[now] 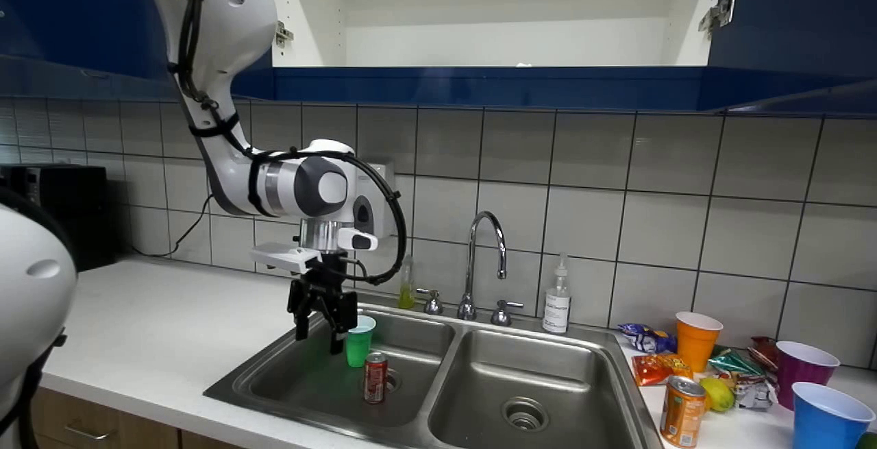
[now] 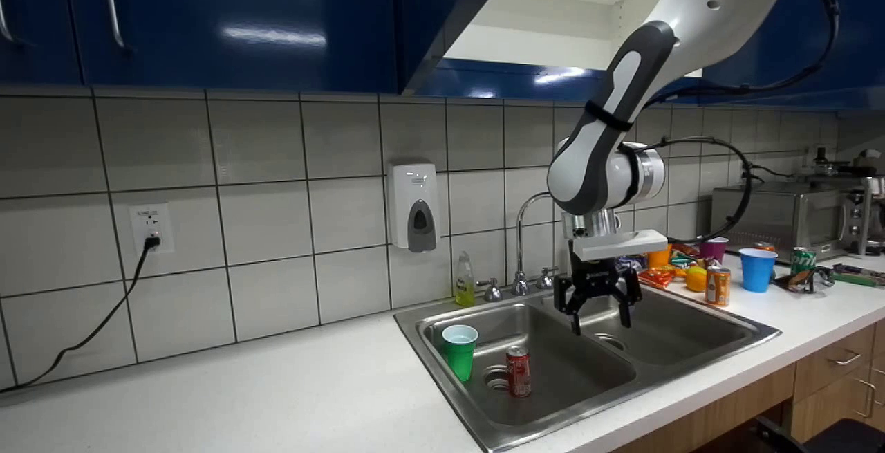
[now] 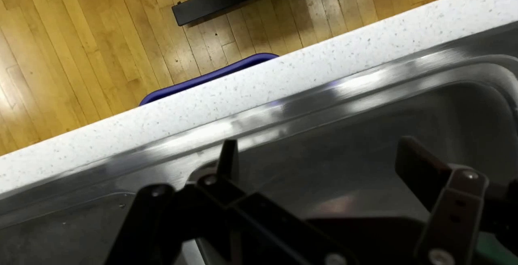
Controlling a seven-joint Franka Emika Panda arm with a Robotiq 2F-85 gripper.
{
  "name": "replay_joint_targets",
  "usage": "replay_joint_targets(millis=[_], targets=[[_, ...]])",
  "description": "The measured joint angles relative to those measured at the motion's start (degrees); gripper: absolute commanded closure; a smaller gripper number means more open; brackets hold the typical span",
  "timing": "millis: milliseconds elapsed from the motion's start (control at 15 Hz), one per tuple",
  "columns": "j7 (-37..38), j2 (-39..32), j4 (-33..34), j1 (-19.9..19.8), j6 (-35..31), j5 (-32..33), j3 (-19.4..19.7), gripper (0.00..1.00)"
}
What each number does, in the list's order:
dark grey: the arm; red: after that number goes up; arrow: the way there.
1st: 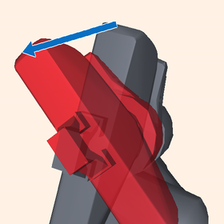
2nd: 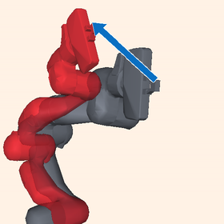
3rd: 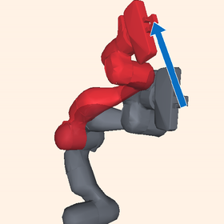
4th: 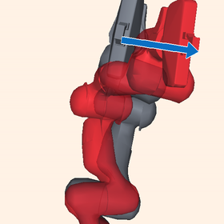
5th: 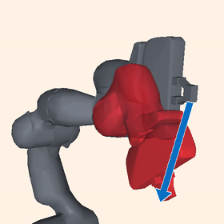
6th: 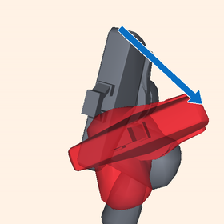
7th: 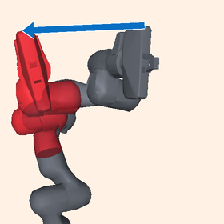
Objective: Put the Cola can in the open cabinet
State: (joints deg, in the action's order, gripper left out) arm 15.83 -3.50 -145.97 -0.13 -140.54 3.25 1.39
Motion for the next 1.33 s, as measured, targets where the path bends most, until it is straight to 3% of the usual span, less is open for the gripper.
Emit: replay_joint_targets(millis=[733,1333], targets=[[0.0,-14.8,10.7,0.7,-7.2,3.2,1.1,0.0],[0.4,-27.3,20.4,4.4,-8.8,3.1,2.4,0.0]])
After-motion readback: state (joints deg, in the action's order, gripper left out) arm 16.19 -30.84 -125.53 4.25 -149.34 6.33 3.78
